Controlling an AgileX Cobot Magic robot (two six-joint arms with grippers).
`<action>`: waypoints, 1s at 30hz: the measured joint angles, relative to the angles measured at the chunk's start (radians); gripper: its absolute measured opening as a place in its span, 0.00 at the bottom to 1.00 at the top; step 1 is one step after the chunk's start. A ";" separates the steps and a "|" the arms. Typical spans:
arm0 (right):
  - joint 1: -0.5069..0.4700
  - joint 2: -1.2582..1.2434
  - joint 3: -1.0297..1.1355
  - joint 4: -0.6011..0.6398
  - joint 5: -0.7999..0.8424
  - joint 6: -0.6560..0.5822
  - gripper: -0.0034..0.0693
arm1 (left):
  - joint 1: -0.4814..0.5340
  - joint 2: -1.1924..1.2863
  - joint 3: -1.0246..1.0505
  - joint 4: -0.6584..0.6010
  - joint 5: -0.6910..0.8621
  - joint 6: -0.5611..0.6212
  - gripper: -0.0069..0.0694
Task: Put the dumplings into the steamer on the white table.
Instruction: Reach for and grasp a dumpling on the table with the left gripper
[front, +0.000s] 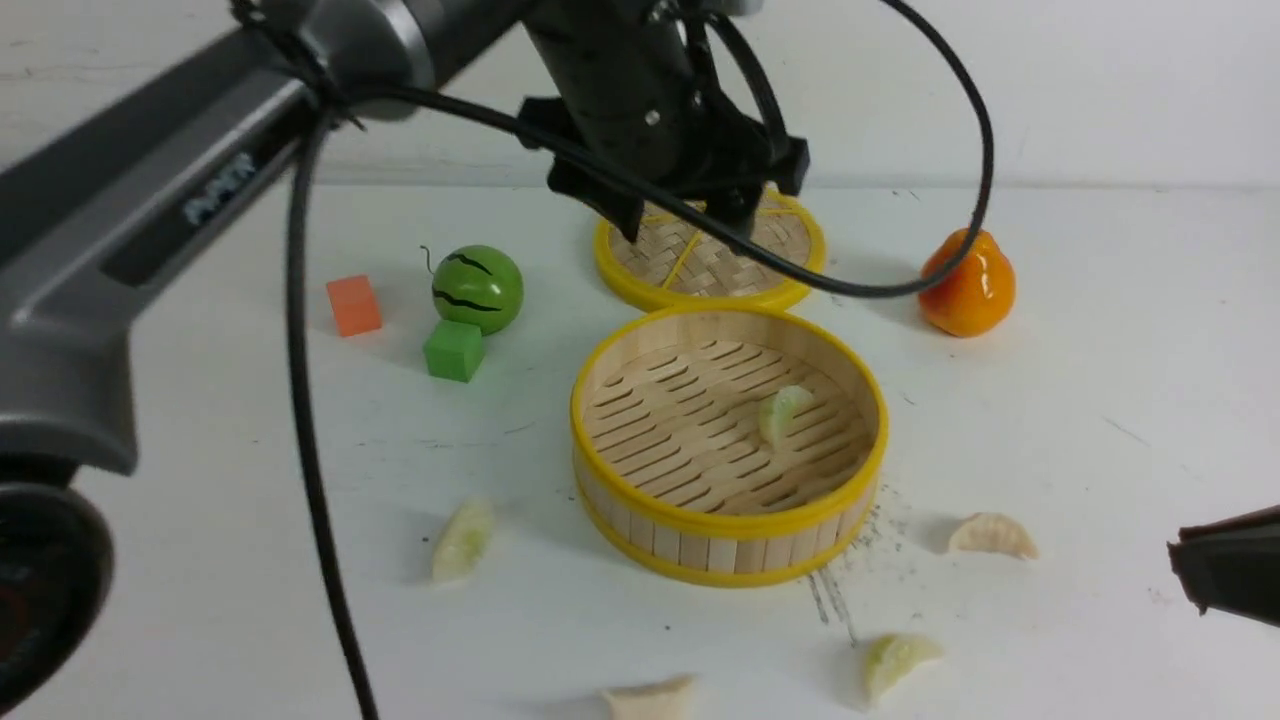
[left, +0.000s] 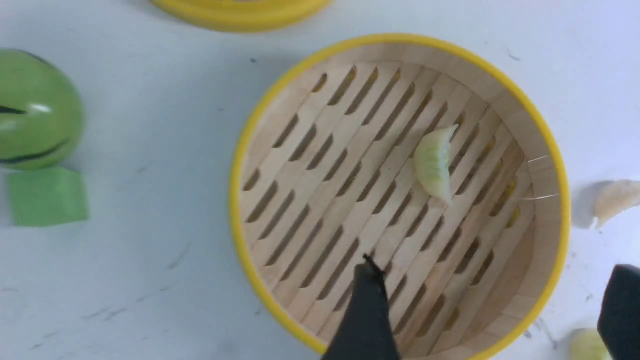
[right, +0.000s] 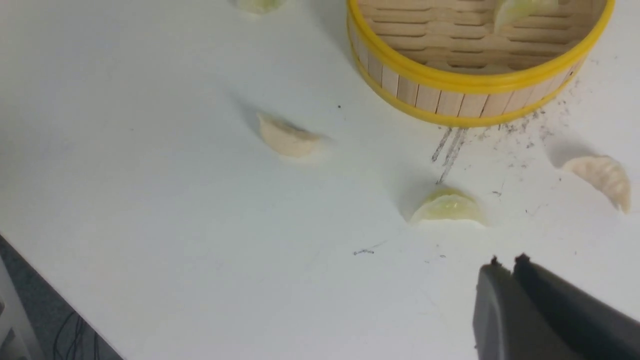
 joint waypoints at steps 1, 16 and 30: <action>0.000 0.000 0.000 0.001 -0.002 0.000 0.09 | 0.000 -0.023 0.021 0.017 0.001 0.002 0.80; 0.000 0.000 0.000 0.002 -0.004 0.000 0.12 | 0.275 -0.341 0.846 -0.122 -0.155 0.092 0.74; 0.000 0.000 0.000 0.002 -0.004 0.000 0.13 | 0.279 -0.095 0.958 -0.162 -0.514 0.153 0.72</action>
